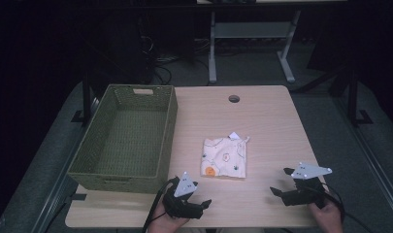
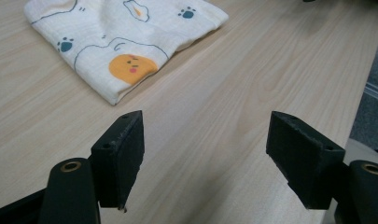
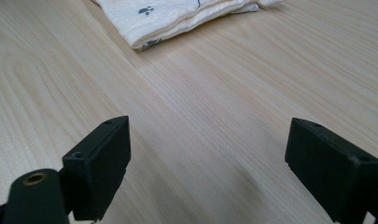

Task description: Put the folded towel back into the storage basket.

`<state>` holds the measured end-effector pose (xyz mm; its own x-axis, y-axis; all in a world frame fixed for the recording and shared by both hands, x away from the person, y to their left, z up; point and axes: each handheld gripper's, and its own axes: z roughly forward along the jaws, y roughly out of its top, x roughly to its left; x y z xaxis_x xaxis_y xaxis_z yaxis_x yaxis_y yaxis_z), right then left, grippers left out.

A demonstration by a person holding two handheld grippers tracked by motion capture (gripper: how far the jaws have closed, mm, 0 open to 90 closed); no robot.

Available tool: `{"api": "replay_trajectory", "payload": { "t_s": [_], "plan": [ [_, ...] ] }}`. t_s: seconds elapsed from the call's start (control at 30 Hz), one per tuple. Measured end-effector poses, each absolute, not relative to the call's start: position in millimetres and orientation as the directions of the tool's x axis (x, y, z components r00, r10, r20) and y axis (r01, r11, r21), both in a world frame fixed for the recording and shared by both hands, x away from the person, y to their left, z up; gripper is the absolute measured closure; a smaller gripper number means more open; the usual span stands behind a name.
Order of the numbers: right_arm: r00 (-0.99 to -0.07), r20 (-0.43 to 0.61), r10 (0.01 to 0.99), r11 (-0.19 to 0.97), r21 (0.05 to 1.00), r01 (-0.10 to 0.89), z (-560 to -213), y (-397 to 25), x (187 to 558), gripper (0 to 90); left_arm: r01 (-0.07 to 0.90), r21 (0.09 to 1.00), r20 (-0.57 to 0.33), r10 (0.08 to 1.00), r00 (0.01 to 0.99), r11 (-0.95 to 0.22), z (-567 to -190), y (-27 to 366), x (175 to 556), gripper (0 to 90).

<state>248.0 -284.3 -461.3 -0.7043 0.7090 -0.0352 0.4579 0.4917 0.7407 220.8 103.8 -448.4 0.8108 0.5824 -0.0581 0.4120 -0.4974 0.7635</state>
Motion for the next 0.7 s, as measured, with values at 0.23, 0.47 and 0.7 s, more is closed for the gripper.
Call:
{"api": "replay_trajectory", "payload": {
  "t_s": [0.23, 0.47, 0.7],
  "plan": [
    [-0.700, -0.025, 0.714, 0.474, 0.754, 0.455, -459, -286, 245, 13.6, 0.400, 0.767, -0.037, 0.587, 0.809, -0.503, -444, 103, 224, 28.0],
    [-0.701, -0.029, 0.713, 0.477, 0.752, 0.454, -458, -283, 244, 13.6, 0.371, 0.737, 0.010, 0.559, 0.829, -0.564, -426, 93, 238, 28.0],
    [-0.710, -0.032, 0.704, 0.479, 0.759, 0.441, -457, -285, 245, 13.6, 0.369, 0.704, 0.024, 0.540, 0.841, -0.607, -414, 78, 258, 27.6]
  ]
}}
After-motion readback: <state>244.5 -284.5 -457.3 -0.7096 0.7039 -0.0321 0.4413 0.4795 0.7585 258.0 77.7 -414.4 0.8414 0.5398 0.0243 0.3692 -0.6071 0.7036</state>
